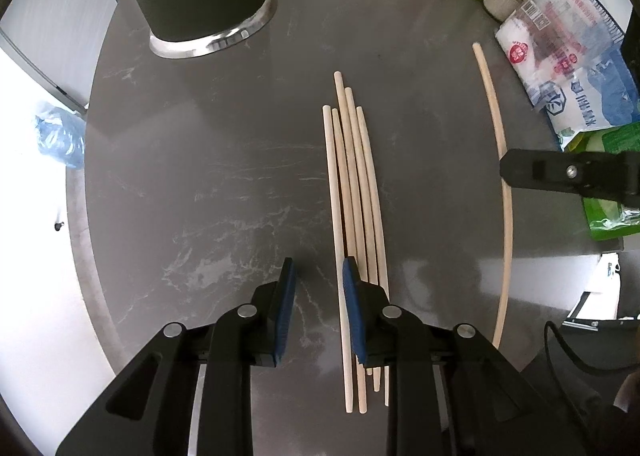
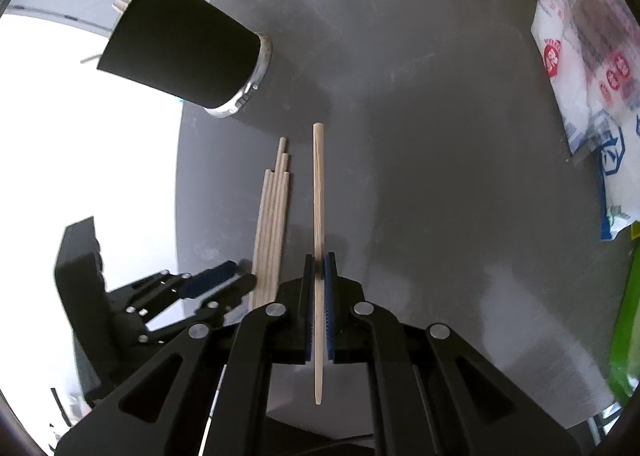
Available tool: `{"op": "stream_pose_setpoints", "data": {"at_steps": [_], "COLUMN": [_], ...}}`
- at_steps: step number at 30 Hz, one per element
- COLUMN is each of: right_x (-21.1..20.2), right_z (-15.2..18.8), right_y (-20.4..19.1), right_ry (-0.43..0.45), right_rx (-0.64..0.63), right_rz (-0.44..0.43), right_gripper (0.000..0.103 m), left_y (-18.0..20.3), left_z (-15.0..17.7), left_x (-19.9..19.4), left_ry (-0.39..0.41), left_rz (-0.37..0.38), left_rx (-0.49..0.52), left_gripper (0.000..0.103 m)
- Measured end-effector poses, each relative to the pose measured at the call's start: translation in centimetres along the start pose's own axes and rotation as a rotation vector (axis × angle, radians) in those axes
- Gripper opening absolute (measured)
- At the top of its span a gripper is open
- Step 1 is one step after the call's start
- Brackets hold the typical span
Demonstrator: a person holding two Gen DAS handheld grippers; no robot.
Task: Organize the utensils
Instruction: 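Close the left gripper on another chopstick while the right gripper holds its chopstick, then lift both held chopsticks and carry them over the black holder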
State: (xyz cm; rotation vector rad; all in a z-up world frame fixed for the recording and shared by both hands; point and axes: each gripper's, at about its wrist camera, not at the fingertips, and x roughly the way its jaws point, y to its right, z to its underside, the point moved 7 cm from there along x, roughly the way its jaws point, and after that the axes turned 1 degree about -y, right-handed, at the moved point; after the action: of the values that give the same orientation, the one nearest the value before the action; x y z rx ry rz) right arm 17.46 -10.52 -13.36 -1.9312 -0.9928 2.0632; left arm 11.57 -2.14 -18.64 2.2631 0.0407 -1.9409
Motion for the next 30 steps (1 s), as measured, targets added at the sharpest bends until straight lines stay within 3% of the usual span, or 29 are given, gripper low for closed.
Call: {"op": "stream_pose_setpoints", "data": {"at_steps": [3,5,9,18,26,30], "right_x": [-0.5,-0.6,-0.7,-0.5,-1.4,-1.3], "right_z": [-0.1,-0.2,-0.1,0.5,0.0,-0.3], "right_y": [-0.3,-0.5,-1.0,-1.4,-1.9,-2.3], "right_ry": [0.011,0.013,0.01,-0.018,-0.022,-0.025], "right_rx": [-0.004,-0.013,-0.033,-0.041,-0.075,-0.081], "right_rz": [-0.013,-0.013,-0.029,-0.069,-0.056,-0.061], "right_gripper": [0.005,0.005,0.005,0.005,0.005,0.005], "left_y": [0.3,0.3,-0.1,0.4,-1.5,-2.4], "left_z": [-0.1,-0.1,-0.3,0.3,0.2,0.0], "left_x": [0.1,0.2,0.3,0.1,-0.7,-2.5], "left_ry": [-0.001,-0.003,-0.007,0.043,0.067,0.123], "left_rz": [-0.009,-0.045,-0.038,-0.111,-0.016,0.048], "left_rx": [0.005,0.015,0.006,0.057,-0.053,-0.108], "left_gripper": [0.023,0.012,0.004,0.004,0.003,0.003]}}
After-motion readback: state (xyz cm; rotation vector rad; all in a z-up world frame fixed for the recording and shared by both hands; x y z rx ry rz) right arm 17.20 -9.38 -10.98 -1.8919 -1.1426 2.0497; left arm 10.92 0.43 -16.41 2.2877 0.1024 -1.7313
